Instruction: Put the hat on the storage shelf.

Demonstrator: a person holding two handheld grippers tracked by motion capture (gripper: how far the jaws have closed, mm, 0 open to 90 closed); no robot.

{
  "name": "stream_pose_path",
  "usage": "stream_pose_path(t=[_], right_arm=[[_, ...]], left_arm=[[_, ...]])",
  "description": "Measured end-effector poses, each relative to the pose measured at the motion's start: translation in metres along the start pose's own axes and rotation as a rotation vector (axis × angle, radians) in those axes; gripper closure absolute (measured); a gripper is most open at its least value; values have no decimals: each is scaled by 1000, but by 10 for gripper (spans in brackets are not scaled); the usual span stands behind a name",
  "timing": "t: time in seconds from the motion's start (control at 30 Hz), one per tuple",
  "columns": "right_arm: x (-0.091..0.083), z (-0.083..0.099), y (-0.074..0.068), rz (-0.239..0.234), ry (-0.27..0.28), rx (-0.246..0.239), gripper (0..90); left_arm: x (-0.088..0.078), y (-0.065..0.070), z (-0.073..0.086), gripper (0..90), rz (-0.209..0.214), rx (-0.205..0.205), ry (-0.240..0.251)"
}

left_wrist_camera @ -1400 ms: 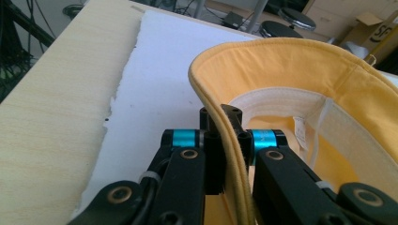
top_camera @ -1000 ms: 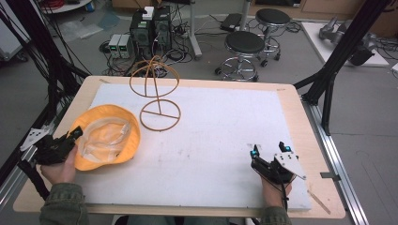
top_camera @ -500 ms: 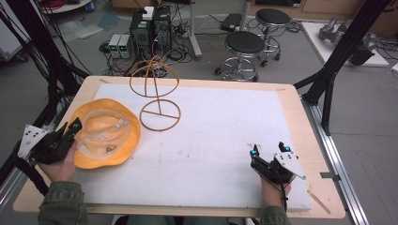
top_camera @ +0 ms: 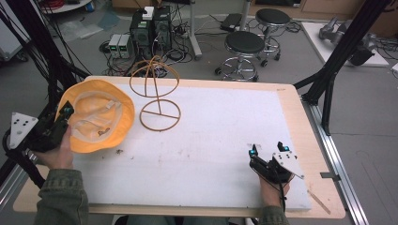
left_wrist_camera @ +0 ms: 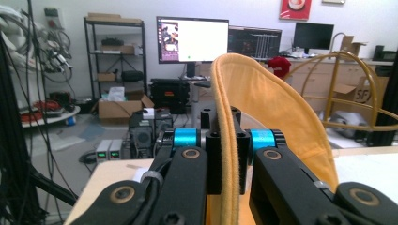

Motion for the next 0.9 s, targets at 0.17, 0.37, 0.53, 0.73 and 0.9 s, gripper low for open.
stream_pose_path(t=[0.17,0.37,0.53,0.73,0.9], right_arm=[[2,-1,2,4,1,7,107],[3,0,0,1,-10,9,108],[3,1,1,6,-20,-2,107],[2,0,0,8,-16,-2,107],[2,-2,0,-9,2,-4,107]], left_arm=[[7,-5,-7,887,-15,18,2],[17,-5,-18,887,-33,45,9],[25,-2,-38,888,-41,87,33],[35,-3,-60,887,-56,137,54],[43,-9,-83,887,-81,177,92]])
Point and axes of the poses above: each handheld gripper's, and its own axes: x roughly forward along the jaws, z roughly out of its underside, y roughly to its right, the point moved 8 cm from there along x, roughly forward along the jaws, and after that the axes turned 13 degrees about z, right-handed, at the moved point
